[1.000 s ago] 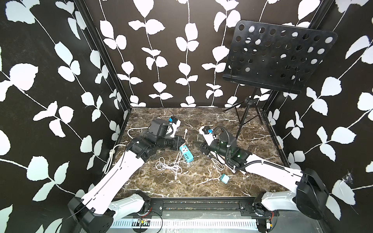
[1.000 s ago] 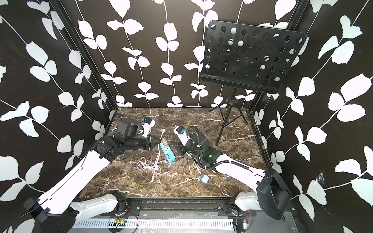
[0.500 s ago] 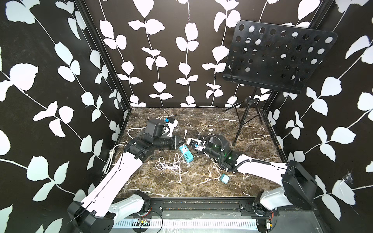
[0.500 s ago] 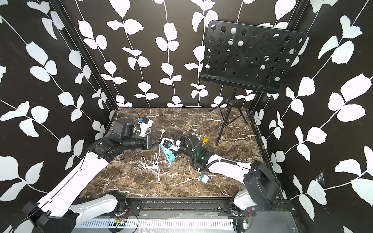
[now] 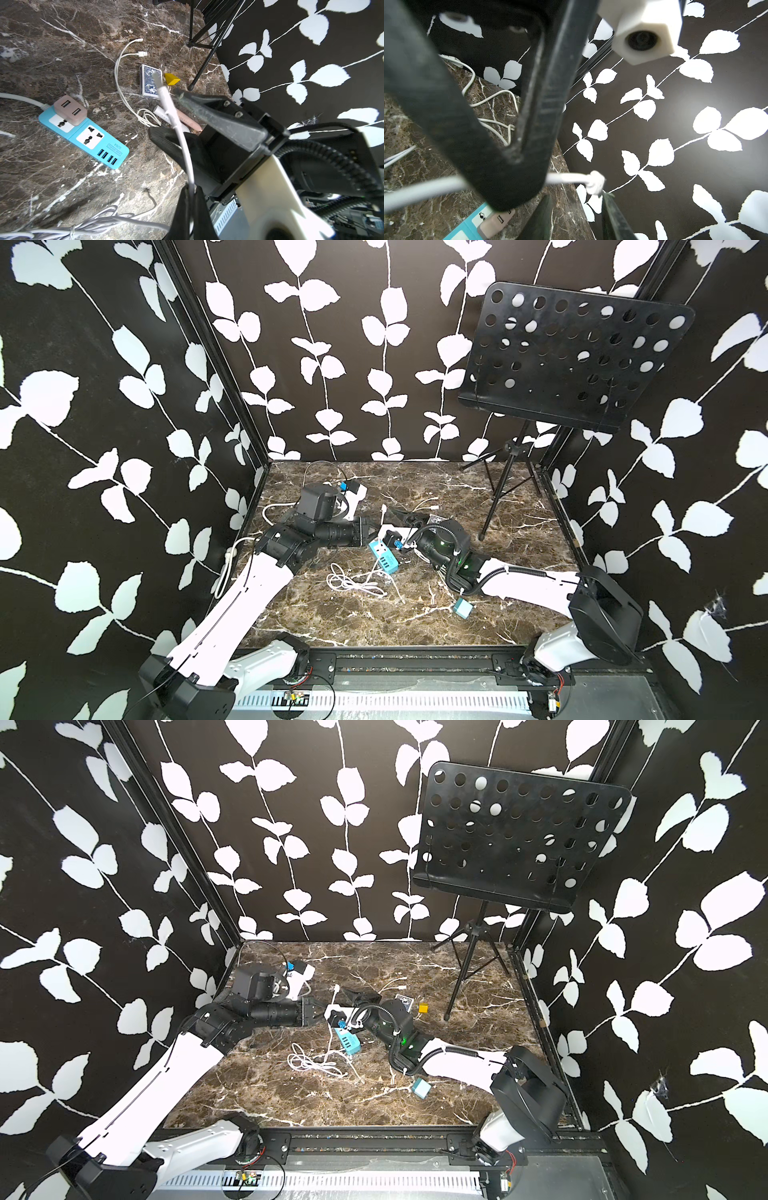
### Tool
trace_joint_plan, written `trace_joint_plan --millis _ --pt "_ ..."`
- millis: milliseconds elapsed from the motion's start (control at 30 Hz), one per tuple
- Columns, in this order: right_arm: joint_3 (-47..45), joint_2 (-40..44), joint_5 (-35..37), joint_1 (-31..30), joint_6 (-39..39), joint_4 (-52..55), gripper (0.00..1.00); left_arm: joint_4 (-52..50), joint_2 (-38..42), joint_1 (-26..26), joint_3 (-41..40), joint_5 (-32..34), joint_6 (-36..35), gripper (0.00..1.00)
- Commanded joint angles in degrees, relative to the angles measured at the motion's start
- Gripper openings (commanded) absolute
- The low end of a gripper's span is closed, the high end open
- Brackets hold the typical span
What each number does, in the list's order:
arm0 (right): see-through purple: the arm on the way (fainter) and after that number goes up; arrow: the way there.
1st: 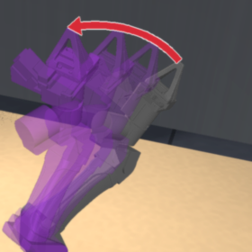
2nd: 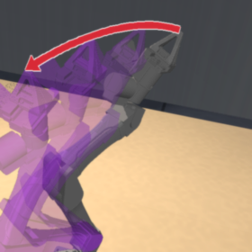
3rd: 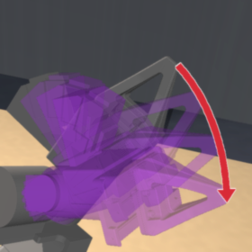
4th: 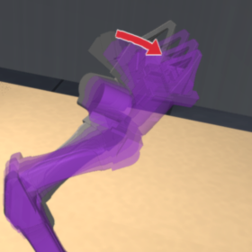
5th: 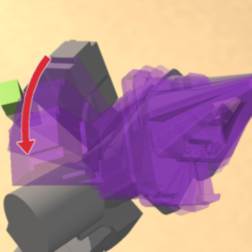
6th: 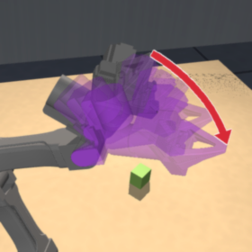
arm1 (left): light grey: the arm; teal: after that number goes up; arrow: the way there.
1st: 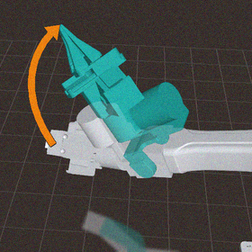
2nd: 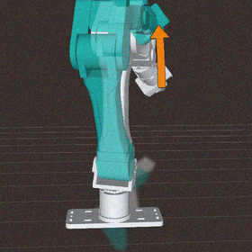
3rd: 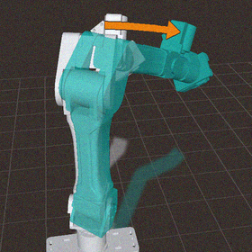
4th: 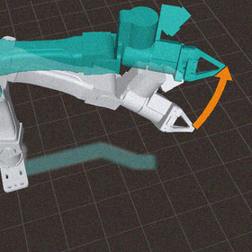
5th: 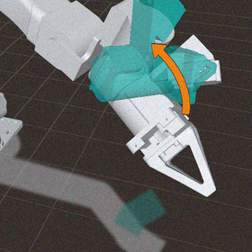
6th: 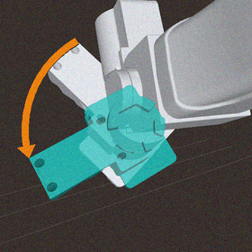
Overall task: Charge the electric toothbrush
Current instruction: Pick up the charging cable from the center of the board.
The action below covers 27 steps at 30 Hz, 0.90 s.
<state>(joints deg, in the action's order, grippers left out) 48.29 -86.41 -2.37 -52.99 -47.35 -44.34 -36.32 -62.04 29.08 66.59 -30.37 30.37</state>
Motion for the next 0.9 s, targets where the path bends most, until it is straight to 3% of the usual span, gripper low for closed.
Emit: trace_joint_plan --millis 0,267,433,600,867 --pt "2.10 -0.33 -2.90 -0.29 -3.21 -3.55 0.36 3.31 -0.43 -0.31 -0.01 -2.86 1.47 0.00" --pt "2.77 -0.83 -0.23 -0.44 -6.04 -6.34 0.33 1.00 -0.79 -0.35 0.55 -1.62 0.09 0.00" --pt "4.39 -1.26 -5.44 -0.38 -9.79 -1.91 0.29 2.04 -2.10 -0.35 0.56 -5.47 0.41 0.00" --pt "6.87 -2.09 -4.85 -0.24 -9.74 1.70 0.14 2.27 -2.21 -0.39 1.34 -5.67 0.14 0.00" --pt "9.69 -1.16 -7.17 0.26 -5.66 9.23 0.00 2.05 -1.87 -0.43 1.96 -4.66 -0.57 0.00"
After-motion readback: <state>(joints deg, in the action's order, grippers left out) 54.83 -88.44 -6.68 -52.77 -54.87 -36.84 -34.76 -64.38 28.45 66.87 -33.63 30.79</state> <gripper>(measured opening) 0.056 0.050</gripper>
